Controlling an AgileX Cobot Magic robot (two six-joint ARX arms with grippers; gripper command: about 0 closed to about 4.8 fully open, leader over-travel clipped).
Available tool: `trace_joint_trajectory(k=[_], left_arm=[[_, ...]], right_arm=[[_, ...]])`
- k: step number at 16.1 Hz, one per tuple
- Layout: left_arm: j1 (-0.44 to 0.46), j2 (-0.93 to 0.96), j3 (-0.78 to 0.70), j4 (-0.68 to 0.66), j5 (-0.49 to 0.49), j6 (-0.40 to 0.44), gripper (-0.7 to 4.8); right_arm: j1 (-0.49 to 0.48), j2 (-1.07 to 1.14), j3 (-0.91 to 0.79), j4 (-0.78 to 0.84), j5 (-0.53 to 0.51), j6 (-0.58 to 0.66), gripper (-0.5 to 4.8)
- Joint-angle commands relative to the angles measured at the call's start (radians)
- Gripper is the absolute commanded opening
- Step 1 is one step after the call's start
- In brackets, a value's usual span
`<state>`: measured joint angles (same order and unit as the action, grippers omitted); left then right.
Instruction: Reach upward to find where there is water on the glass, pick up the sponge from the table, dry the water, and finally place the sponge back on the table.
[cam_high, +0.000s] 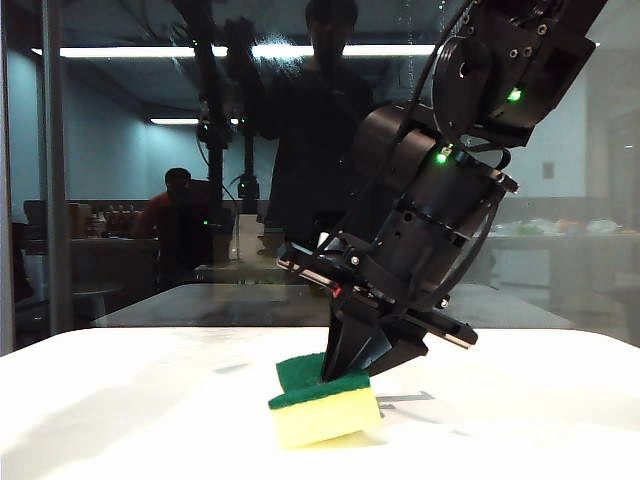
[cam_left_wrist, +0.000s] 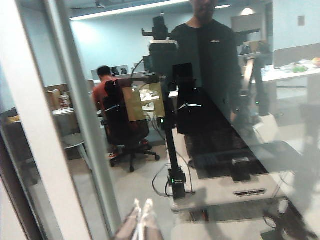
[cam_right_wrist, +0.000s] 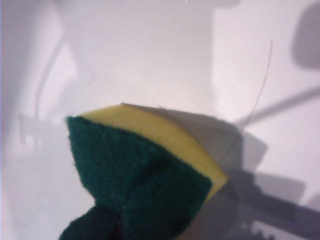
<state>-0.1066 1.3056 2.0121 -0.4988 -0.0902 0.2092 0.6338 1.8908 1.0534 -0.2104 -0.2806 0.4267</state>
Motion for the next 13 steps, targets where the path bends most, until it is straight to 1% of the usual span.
trace_joint_trajectory(k=[1,3,7,10,13], left_arm=[[0.002,-0.004,0.005,0.006,-0.002,0.002,-0.06],[0.002,-0.004,0.005,0.006,-0.002,0.002,-0.06],[0.002,-0.004,0.005,0.006,-0.001,0.001,-0.06],[0.002,-0.004,0.005,0.006,-0.001,0.001,-0.06],[0.002,-0.004,0.005,0.005,-0.001,0.001,-0.06]], right_arm=[[0.002,0.002,-0.001,-0.017,0.017,-0.001,-0.06],[0.002,-0.003,0.0,-0.018,0.016,-0.001,-0.06],[-0.005,-0.095,0.019,-0.029,0.018,-0.021,-0.06],[-0.016,-0.195,0.109,-0.099,0.058,-0.1,-0.06],[-0.023,-0.315,0.271,-0.162,0.104,-0.203,-0.06]])
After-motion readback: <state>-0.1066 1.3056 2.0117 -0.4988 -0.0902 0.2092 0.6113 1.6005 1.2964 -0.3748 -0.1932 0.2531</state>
